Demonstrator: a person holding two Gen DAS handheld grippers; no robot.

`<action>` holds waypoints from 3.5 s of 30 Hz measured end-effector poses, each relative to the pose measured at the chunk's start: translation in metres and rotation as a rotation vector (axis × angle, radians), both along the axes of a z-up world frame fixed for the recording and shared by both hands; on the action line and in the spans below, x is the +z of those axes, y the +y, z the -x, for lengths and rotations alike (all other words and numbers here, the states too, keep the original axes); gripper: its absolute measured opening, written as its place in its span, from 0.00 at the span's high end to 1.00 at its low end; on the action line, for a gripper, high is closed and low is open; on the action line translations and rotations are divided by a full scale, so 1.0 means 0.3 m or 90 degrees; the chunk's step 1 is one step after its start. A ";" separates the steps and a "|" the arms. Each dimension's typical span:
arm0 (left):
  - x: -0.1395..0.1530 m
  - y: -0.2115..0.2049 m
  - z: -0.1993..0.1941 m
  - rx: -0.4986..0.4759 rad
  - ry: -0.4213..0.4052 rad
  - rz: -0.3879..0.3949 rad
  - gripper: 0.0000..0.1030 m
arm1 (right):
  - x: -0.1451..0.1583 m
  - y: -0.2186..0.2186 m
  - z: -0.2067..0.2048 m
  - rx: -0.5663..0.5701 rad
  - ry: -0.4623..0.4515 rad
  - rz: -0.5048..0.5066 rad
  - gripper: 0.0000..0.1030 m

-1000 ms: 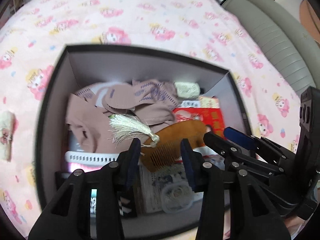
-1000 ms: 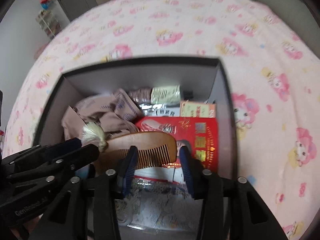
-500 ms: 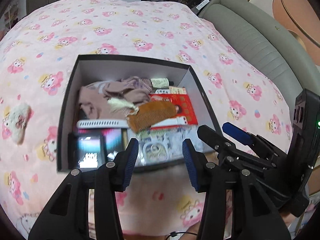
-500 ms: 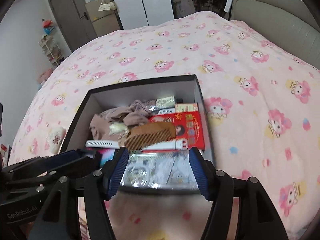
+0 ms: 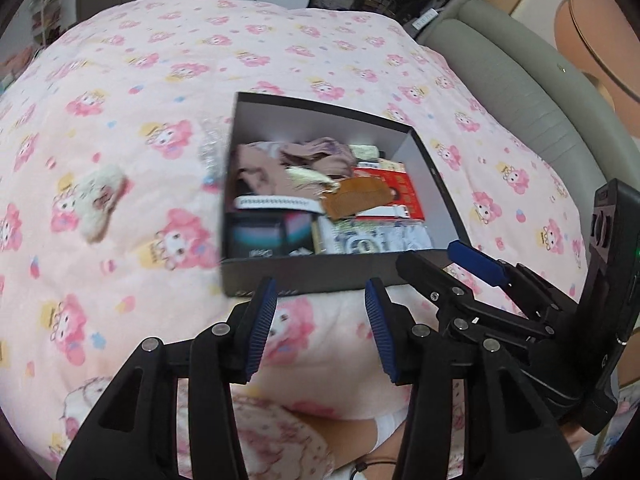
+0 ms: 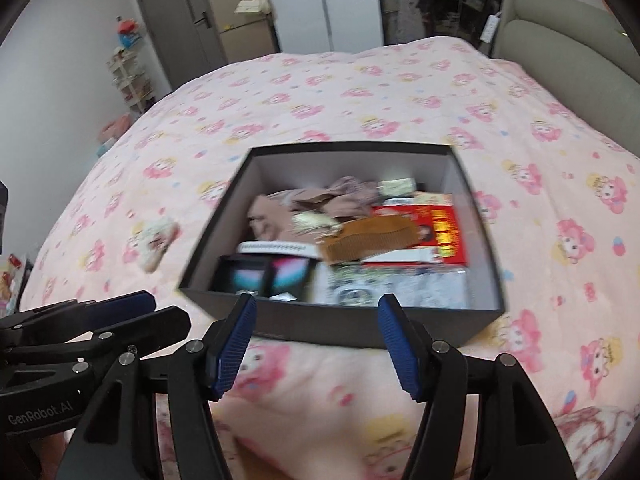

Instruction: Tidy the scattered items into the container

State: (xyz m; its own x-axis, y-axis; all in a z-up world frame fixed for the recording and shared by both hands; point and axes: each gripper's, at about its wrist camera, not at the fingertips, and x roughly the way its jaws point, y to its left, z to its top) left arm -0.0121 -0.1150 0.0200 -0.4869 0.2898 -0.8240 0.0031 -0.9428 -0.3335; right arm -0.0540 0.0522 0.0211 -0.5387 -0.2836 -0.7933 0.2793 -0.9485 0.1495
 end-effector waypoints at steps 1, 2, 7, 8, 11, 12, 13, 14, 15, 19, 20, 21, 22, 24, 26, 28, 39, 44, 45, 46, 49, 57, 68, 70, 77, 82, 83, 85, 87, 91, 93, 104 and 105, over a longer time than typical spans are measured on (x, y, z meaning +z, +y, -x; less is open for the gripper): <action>0.001 -0.024 -0.011 0.005 0.002 -0.001 0.55 | 0.000 -0.024 -0.005 0.008 -0.001 -0.001 0.42; 0.003 -0.051 -0.023 0.012 0.003 0.000 0.55 | 0.003 -0.055 -0.011 0.018 0.001 -0.003 0.42; 0.001 -0.204 -0.087 0.056 0.008 -0.012 0.55 | 0.007 -0.213 -0.027 0.080 0.001 -0.006 0.42; -0.003 -0.238 -0.099 0.068 0.009 -0.016 0.55 | 0.005 -0.247 -0.028 0.093 -0.002 -0.006 0.42; -0.027 -0.343 -0.131 0.101 0.004 -0.026 0.55 | -0.011 -0.362 -0.030 0.134 -0.010 -0.011 0.42; -0.040 -0.386 -0.142 0.114 0.000 -0.033 0.55 | -0.020 -0.401 -0.031 0.149 -0.011 -0.013 0.42; -0.051 -0.417 -0.151 0.123 -0.004 -0.038 0.55 | -0.029 -0.429 -0.033 0.161 -0.013 -0.014 0.42; -0.059 -0.438 -0.156 0.127 -0.005 -0.039 0.55 | -0.041 -0.458 -0.034 0.173 -0.017 -0.012 0.42; -0.071 -0.468 -0.162 0.134 -0.006 -0.040 0.55 | -0.057 -0.490 -0.032 0.183 -0.025 -0.009 0.42; -0.108 -0.565 -0.166 0.175 0.011 -0.030 0.56 | -0.115 -0.592 -0.010 0.215 -0.058 -0.005 0.42; -0.110 -0.590 -0.167 0.195 0.026 -0.017 0.56 | -0.130 -0.622 0.004 0.228 -0.069 -0.003 0.42; -0.117 -0.616 -0.163 0.209 0.034 -0.013 0.56 | -0.141 -0.647 0.016 0.239 -0.077 -0.002 0.42; -0.129 -0.647 -0.155 0.225 0.033 -0.020 0.56 | -0.150 -0.672 0.031 0.250 -0.082 -0.003 0.42; -0.151 -0.703 -0.135 0.244 0.030 -0.031 0.56 | -0.158 -0.724 0.069 0.261 -0.079 -0.013 0.42; -0.175 -0.759 -0.110 0.264 0.023 -0.027 0.56 | -0.162 -0.757 0.108 0.262 -0.073 -0.018 0.42; -0.200 -0.801 -0.092 0.275 0.018 -0.032 0.56 | -0.175 -0.783 0.167 0.256 -0.076 -0.018 0.42; -0.426 -0.963 0.124 0.302 -0.012 -0.146 0.62 | -0.319 -0.913 0.513 0.212 -0.125 0.026 0.42; -0.514 -0.895 0.214 0.204 -0.072 -0.153 0.62 | -0.401 -0.992 0.590 0.203 -0.160 0.037 0.42; -0.523 -0.886 0.224 0.196 -0.076 -0.143 0.62 | -0.411 -0.999 0.594 0.202 -0.163 0.038 0.42; -0.530 -0.881 0.232 0.193 -0.078 -0.137 0.62 | -0.425 -1.013 0.602 0.203 -0.168 0.038 0.42; -0.548 -0.878 0.243 0.197 -0.082 -0.134 0.63 | -0.470 -1.045 0.613 0.208 -0.191 0.028 0.42; -0.534 -0.910 0.206 0.224 -0.068 -0.170 0.77 | -0.510 -1.026 0.599 0.227 -0.259 0.109 0.47; -0.515 -0.942 0.139 0.241 -0.068 -0.216 0.73 | -0.403 -1.035 0.451 0.269 -0.223 0.123 0.52; -0.547 -0.938 0.156 0.229 -0.081 -0.219 0.66 | -0.399 -1.036 0.510 0.234 -0.197 0.101 0.51; -0.590 -0.920 0.235 0.197 -0.088 -0.220 0.64 | -0.505 -1.080 0.612 0.195 -0.242 0.100 0.51; -0.604 -0.936 0.244 0.204 -0.079 -0.239 0.66 | -0.553 -1.081 0.623 0.189 -0.260 0.135 0.51; -0.605 -0.939 0.245 0.205 -0.077 -0.244 0.71 | -0.560 -1.079 0.624 0.190 -0.267 0.148 0.51; -0.608 -0.947 0.238 0.200 -0.074 -0.255 0.75 | -0.566 -1.076 0.611 0.204 -0.289 0.176 0.54; -0.606 -0.939 0.245 0.191 -0.079 -0.260 0.76 | -0.567 -1.063 0.585 0.216 -0.328 0.218 0.62; -0.561 -0.918 0.204 0.176 -0.074 -0.256 0.76 | -0.515 -1.023 0.504 0.218 -0.337 0.256 0.63; -0.527 -0.905 0.155 0.164 -0.065 -0.264 0.77 | -0.476 -1.001 0.457 0.223 -0.328 0.260 0.63; -0.478 -0.987 -0.079 0.249 -0.065 -0.225 0.79 | -0.469 -0.796 0.256 0.155 -0.359 0.217 0.62; -0.481 -0.998 -0.095 0.251 -0.062 -0.237 0.79 | -0.476 -0.781 0.239 0.150 -0.351 0.200 0.62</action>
